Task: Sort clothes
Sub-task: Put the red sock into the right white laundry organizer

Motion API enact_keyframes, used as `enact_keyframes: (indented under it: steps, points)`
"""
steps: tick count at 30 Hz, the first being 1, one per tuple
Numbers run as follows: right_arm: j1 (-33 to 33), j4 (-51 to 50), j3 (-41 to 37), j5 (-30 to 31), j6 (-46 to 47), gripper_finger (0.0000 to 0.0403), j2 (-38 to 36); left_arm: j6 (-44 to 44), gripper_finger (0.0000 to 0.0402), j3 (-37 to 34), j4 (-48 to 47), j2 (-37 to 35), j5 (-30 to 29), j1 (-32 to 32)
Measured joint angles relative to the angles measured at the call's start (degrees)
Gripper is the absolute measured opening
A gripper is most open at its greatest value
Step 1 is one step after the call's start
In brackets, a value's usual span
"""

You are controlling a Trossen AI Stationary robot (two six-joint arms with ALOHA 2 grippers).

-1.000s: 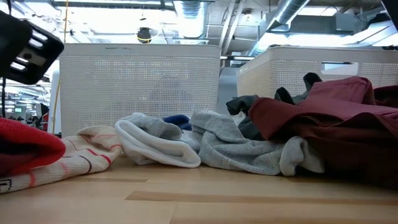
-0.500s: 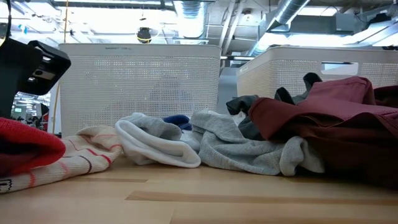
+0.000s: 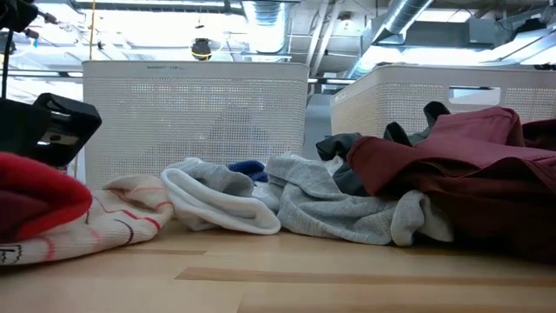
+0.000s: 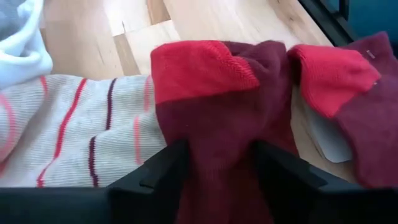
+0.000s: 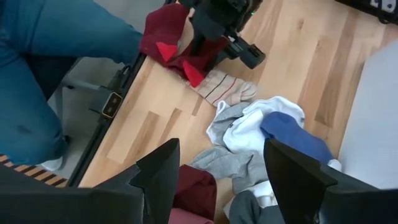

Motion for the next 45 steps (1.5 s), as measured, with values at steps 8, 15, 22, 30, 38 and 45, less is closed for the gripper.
enact_keyframes:
  steps: [8, 15, 22, 30, 38, 45]
  points:
    - [0.10, -0.07, -0.02, 1.26, 1.23, 0.0235, 0.00, 3.37, 0.0042, -0.11, -3.26, -3.72, 0.66, 0.05]
    - [0.14, 0.02, -0.04, 1.58, 1.16, 0.0232, 0.00, 6.06, 0.0015, -0.11, -7.47, -13.17, 0.38, 0.02]
    - [0.14, 0.30, -0.04, 3.00, 0.75, 0.0232, 0.00, 10.13, 0.0017, -0.11, -9.84, -22.53, -1.14, 0.02]
    - [0.14, 0.88, -1.01, 2.99, 0.97, 0.0232, 0.03, 12.26, 0.0017, -0.11, -10.10, -27.98, -1.31, 0.16]
    - [0.10, 1.89, -4.60, 2.99, 1.05, 0.0232, 0.20, 10.12, 0.0021, -0.11, -12.61, -27.54, -1.60, 0.84]
    - [0.10, 2.20, -5.29, 2.99, 1.69, 0.0232, 0.20, 10.00, 0.0067, -0.11, -12.63, -27.54, -3.08, 1.63]
